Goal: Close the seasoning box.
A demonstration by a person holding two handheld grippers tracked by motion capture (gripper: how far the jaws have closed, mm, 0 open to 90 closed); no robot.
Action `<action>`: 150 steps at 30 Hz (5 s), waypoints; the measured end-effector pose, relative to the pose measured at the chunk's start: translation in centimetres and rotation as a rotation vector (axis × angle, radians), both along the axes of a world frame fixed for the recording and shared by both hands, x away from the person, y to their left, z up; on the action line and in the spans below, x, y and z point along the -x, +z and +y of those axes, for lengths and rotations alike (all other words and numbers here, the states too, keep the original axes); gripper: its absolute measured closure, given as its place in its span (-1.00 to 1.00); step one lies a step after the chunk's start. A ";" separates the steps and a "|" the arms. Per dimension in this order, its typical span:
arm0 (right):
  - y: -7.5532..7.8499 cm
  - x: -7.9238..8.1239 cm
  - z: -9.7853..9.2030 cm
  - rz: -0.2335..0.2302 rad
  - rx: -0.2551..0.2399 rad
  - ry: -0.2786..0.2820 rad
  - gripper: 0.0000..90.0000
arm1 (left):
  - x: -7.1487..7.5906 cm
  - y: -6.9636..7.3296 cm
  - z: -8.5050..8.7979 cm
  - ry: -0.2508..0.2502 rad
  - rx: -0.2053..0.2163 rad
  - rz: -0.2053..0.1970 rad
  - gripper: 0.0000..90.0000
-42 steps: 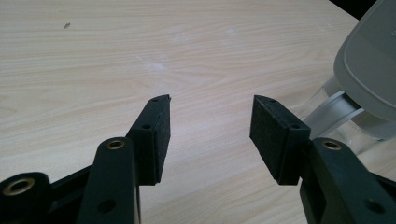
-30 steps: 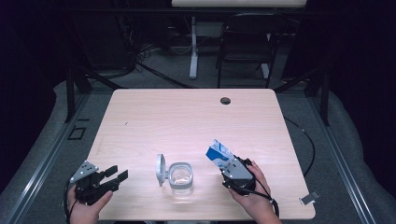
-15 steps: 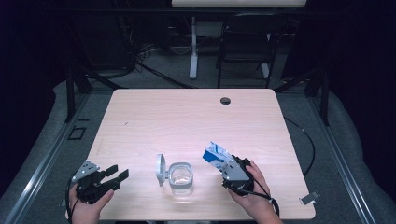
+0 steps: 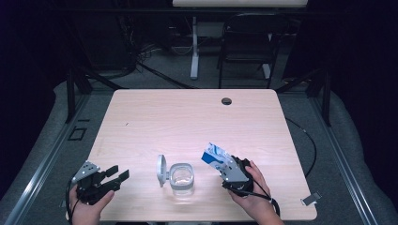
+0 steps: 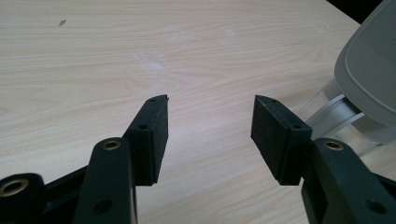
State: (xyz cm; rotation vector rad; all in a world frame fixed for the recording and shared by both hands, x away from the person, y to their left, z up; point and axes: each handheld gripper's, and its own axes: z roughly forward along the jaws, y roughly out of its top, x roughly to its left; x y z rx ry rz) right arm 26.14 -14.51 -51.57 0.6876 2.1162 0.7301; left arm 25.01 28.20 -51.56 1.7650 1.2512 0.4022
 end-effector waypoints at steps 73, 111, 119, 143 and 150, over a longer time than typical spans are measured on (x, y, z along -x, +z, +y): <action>-2.4 0.3 4.3 -0.043 0.370 0.151 -0.09 | -0.1 -0.2 0.8 0.027 0.004 0.006 0.03; -1.5 0.1 4.4 -0.071 0.486 0.173 -0.09 | -0.2 -0.5 0.9 0.036 0.009 0.008 0.03; -1.4 0.1 4.3 -0.075 0.507 0.169 -0.08 | -0.1 -0.5 0.9 0.037 0.008 0.012 0.03; -0.3 0.0 4.1 -0.134 0.635 0.177 -0.08 | -0.2 -0.5 1.0 0.042 0.006 0.012 0.03; -0.1 0.1 4.5 -0.140 0.648 0.183 -0.08 | -0.2 -0.5 1.1 0.038 0.006 0.014 0.03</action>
